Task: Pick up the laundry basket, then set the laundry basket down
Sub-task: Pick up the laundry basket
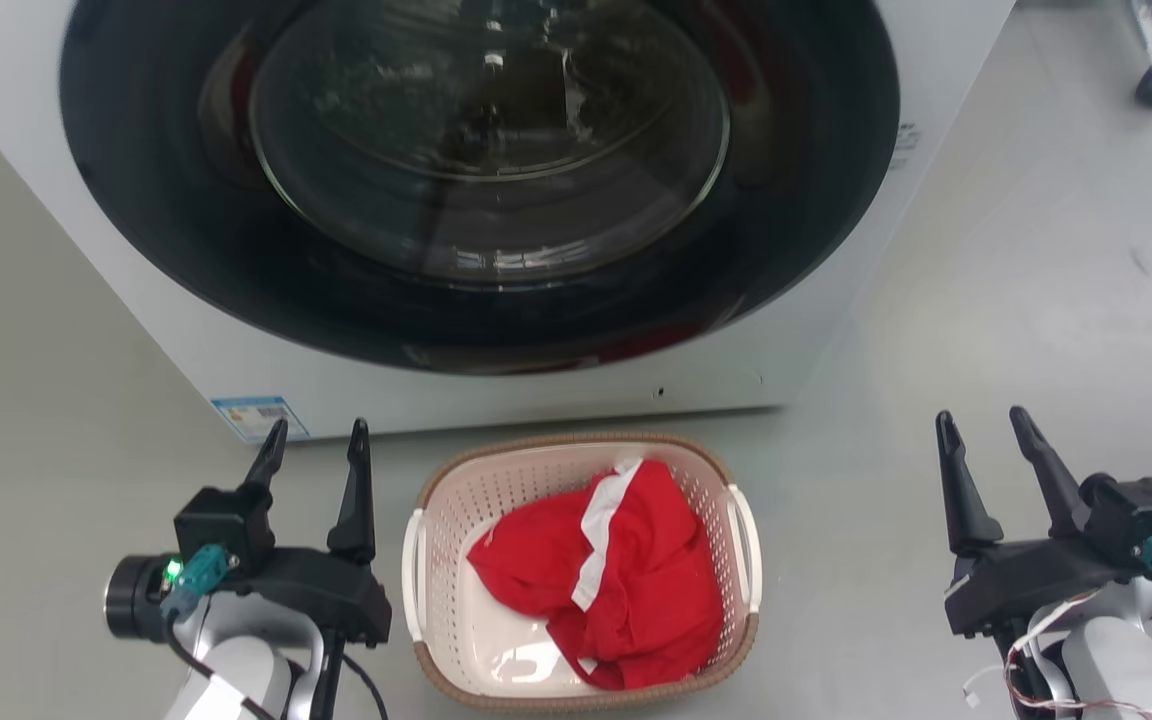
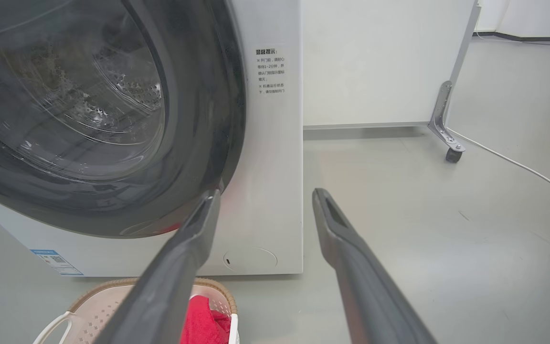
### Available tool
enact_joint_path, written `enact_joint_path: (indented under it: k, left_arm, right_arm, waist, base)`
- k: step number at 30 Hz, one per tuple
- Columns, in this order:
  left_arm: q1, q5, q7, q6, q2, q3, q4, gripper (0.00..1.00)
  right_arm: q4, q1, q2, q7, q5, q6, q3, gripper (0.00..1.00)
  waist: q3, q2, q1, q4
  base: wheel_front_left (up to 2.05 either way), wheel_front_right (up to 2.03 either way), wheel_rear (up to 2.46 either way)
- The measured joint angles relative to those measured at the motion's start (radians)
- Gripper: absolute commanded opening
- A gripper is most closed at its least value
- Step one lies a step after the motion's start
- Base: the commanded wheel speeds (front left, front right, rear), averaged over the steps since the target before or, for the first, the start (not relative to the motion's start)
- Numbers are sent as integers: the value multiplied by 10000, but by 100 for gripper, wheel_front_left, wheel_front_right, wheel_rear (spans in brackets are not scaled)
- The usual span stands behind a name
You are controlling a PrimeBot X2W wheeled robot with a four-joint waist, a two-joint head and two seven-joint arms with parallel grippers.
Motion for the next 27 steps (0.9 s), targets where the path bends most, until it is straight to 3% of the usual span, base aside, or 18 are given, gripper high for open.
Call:
enact_joint_path:
  k: [16, 27]
  left_arm:
    - [-1853, -46, 648, -174, -232, -102, 395, 100]
    - [-3531, -238, 1570, -357, -428, -75, 1657, 100]
  right_arm:
    - [178, -1700, 132, -42, 0, 134, -2, 100]
    - [1035, -3461, 282, 153, -109, 399, 345, 100]
  waist:
    - [2451, 1, 2, -46]
    - [4054, 1, 1, -34]
  base:
    - [0, 0, 0]
    - [0, 0, 0]
